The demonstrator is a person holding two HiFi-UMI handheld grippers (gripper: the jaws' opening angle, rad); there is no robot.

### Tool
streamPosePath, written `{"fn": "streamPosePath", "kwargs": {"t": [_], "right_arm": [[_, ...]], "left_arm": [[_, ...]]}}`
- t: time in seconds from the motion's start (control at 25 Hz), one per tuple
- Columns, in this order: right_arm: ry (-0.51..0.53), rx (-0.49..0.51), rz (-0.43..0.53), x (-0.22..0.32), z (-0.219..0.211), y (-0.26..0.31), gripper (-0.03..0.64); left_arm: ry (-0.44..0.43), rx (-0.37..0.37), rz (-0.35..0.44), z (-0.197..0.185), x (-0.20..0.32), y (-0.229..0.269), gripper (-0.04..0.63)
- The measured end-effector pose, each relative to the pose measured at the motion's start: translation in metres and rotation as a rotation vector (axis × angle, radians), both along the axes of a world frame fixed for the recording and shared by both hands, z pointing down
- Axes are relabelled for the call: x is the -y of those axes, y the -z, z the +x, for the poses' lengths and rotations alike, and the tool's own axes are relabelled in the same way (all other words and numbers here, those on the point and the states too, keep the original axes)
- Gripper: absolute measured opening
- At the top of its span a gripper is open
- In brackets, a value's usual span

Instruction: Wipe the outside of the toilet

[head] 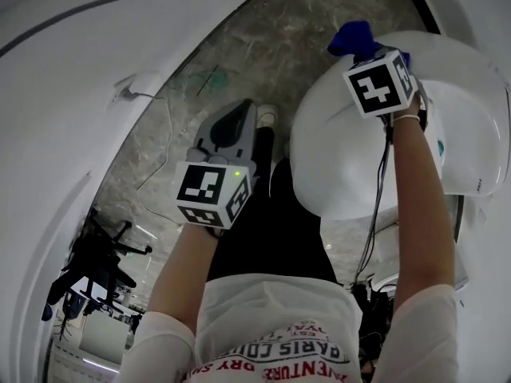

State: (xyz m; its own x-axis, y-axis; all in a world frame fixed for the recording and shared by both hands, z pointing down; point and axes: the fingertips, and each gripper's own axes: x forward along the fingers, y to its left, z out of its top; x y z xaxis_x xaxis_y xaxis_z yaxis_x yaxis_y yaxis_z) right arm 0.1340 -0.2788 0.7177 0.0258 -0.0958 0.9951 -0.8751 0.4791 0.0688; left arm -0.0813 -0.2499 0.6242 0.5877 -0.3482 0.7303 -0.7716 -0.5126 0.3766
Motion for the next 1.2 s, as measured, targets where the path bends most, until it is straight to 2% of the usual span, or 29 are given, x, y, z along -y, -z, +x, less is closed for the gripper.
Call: {"fn": "streamPosePath", "kwargs": {"t": [0.16, 0.56, 0.84, 1.0, 1.08, 1.2], "right_arm": [[0.125, -0.014, -0.056, -0.011, -0.022, -0.018, 0.077], [0.286, 0.016, -0.279, -0.064, -0.074, -0.049, 0.077], [0.530, -0.053, -0.432, -0.098, -0.100, -0.068, 0.077], [0.703, -0.068, -0.447, -0.115, -0.120, -0.082, 0.077], [0.724, -0.065, -0.446, -0.120, -0.128, -0.087, 0.077], [0.689, -0.030, -0.492, -0.132, -0.139, -0.090, 0.077]], "left_arm": [[0.072, -0.008, -0.014, -0.020, -0.027, -0.015, 0.006], [0.229, 0.020, -0.020, -0.083, -0.068, -0.044, 0.006], [0.313, 0.026, -0.014, -0.114, -0.095, -0.059, 0.006], [0.381, 0.024, -0.015, -0.129, -0.120, -0.066, 0.006], [0.400, 0.031, -0.024, -0.136, -0.136, -0.070, 0.006], [0.431, 0.044, -0.040, -0.147, -0.159, -0.072, 0.006]]}}
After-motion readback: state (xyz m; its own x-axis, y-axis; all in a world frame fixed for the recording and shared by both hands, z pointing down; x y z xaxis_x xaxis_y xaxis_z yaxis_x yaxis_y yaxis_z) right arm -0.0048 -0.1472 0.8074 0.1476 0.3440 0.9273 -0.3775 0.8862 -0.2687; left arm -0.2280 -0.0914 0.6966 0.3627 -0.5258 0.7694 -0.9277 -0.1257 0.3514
